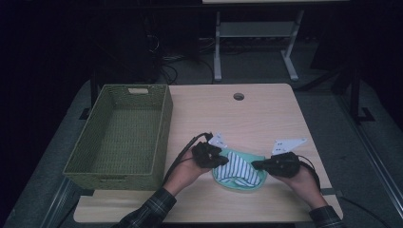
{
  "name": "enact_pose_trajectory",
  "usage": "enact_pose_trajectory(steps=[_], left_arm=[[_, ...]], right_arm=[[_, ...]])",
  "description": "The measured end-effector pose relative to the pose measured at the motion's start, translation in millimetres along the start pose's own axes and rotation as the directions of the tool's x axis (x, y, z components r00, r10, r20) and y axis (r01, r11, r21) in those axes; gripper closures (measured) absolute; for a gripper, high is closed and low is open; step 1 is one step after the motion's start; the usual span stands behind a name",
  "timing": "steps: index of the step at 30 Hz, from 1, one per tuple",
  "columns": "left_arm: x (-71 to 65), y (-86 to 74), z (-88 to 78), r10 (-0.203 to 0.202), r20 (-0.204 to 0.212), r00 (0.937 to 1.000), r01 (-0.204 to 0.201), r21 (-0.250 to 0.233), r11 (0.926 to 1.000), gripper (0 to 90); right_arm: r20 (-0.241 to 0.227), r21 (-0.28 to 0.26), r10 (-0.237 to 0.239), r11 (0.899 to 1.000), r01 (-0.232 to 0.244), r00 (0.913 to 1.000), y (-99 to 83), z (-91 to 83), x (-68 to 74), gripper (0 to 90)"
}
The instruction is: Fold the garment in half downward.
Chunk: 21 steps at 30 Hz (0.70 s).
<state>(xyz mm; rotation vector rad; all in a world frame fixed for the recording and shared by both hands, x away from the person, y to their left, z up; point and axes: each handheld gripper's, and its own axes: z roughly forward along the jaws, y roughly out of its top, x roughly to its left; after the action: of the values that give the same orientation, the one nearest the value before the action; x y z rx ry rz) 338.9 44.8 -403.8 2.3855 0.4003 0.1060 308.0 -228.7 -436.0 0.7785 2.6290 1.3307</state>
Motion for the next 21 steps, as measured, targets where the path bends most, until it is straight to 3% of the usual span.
enact_pose_trajectory(steps=[6, 8, 15, 16, 18, 21], left_arm=[[20.6, 20.8, 5.0, -0.026, -0.040, 0.9989, 0.024, -0.040, 0.9989, 87.9], [25.1, 22.9, 10.2, -0.041, -0.034, 0.9986, 0.040, -0.039, 0.9985, 87.9], [32.5, 10.8, 38.7, -0.070, -0.025, 0.9972, 0.071, 0.036, 0.9968, 88.0], [34.5, 7.2, 44.8, -0.063, -0.026, 0.9977, 0.065, 0.065, 0.9958, 89.0], [34.6, 5.8, 47.8, -0.069, -0.030, 0.9972, 0.070, 0.066, 0.9953, 89.3], [37.9, 1.6, 53.4, -0.045, -0.037, 0.9983, 0.049, 0.118, 0.9918, 89.5]], right_arm=[[0.058, -0.011, 0.007, 1.000, -0.007, 0.9983, 12.8, 6.5, -21.0, 90.0], [0.056, -0.012, 0.012, 1.000, -0.011, 0.9983, 12.9, 8.3, -23.6, 90.0], [0.049, 0.040, 0.035, 0.998, -0.037, 0.9982, 4.4, 21.7, -30.7, 90.0], [0.050, 0.058, 0.039, 0.997, -0.042, 0.9980, 2.4, 25.3, -31.6, 90.0], [0.051, 0.067, 0.040, 0.997, -0.043, 0.9979, 1.5, 27.4, -31.9, 90.0], [0.049, 0.100, 0.037, 0.994, -0.042, 0.9981, -1.7, 33.8, -32.6, 90.0]])
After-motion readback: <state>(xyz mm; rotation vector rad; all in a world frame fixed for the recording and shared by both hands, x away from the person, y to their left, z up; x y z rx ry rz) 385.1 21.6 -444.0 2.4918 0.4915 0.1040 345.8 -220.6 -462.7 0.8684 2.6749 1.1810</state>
